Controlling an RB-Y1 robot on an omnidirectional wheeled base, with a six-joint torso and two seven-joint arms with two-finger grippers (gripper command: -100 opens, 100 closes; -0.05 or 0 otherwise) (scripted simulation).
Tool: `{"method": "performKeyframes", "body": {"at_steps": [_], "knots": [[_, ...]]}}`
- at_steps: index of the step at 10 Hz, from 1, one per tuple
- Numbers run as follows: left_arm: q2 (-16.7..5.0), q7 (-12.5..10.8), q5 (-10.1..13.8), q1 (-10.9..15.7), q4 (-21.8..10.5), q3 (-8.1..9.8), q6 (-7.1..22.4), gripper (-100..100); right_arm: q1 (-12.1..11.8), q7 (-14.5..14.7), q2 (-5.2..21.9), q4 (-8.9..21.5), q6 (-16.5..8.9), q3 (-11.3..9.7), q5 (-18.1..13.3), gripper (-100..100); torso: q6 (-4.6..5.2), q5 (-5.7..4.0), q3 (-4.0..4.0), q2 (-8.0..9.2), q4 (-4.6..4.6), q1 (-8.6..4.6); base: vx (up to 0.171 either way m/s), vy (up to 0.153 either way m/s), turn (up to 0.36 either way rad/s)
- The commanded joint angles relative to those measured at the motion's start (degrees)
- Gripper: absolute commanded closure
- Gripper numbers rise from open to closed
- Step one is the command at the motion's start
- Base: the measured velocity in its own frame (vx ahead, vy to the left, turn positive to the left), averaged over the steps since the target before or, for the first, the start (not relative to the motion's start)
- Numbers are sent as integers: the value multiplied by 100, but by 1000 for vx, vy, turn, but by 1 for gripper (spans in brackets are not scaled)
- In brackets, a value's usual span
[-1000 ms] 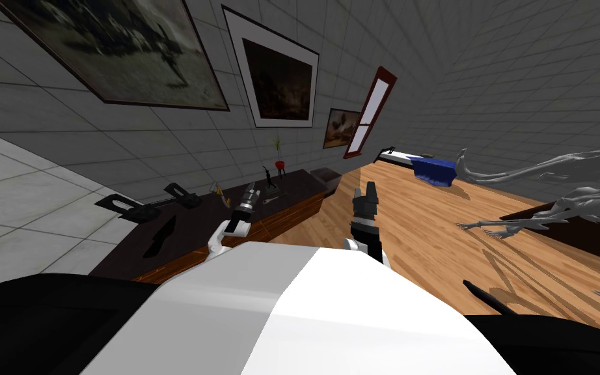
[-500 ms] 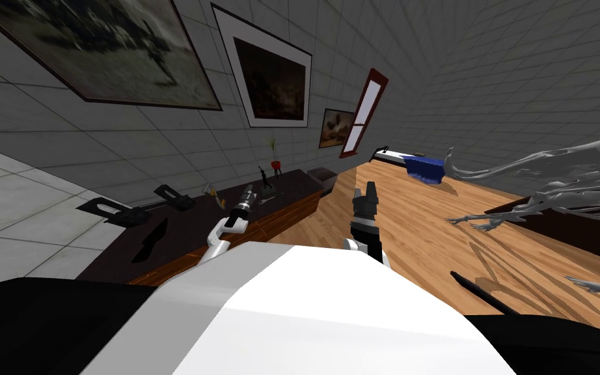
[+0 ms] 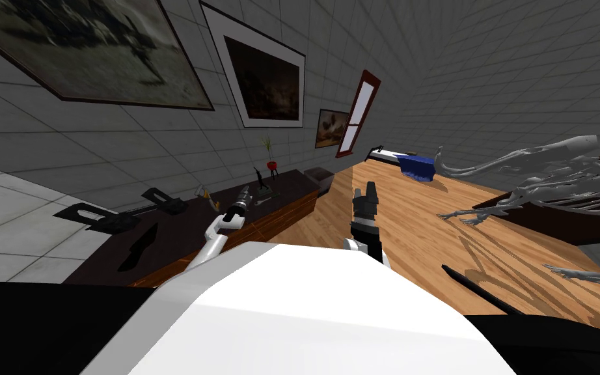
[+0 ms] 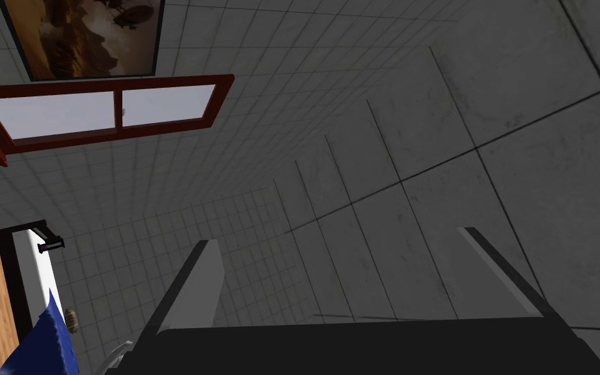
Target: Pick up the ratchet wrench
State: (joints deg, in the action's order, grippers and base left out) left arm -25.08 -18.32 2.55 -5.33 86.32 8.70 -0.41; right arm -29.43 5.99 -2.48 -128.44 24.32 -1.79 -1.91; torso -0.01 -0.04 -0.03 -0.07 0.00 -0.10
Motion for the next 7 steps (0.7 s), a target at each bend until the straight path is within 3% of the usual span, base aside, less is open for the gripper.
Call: {"method": "performKeyframes", "body": {"at_steps": [1, 2, 4, 5, 6, 7], "knots": [[20, 15, 10, 73, -286, 39, 117, -100, 0, 0, 0, 0, 0, 0, 0, 0, 0, 0, 0, 0, 0, 0, 19, -36, -43], [-69, -10, 97, 237, -463, 110, 374, -100, 0, 0, 0, 0, 0, 0, 0, 0, -1, 1, 0, 0, -1, -1, 24, -47, -78], [-69, -10, 97, 237, -651, 110, 374, -100, 0, 0, 0, 0, 0, 0, 0, 0, -1, 1, -2, -2, -1, 0, 21, -24, -26], [-151, -31, 190, 399, -906, 180, 638, -100, 0, 0, 0, 0, 0, 0, 0, 0, -3, 1, 0, 1, 0, 7, 25, -25, -84], [-151, -31, 190, 399, -1008, 180, 638, -100, 0, 0, 0, 0, 0, 0, 0, 0, 0, 1, -1, -2, 0, 5, 30, -29, -56], [-228, -48, 290, 558, -1314, 248, 872, -100, 0, 0, 0, 0, 0, 0, 0, 0, -2, 1, -2, -3, -1, 4, 38, -42, -91]]}}
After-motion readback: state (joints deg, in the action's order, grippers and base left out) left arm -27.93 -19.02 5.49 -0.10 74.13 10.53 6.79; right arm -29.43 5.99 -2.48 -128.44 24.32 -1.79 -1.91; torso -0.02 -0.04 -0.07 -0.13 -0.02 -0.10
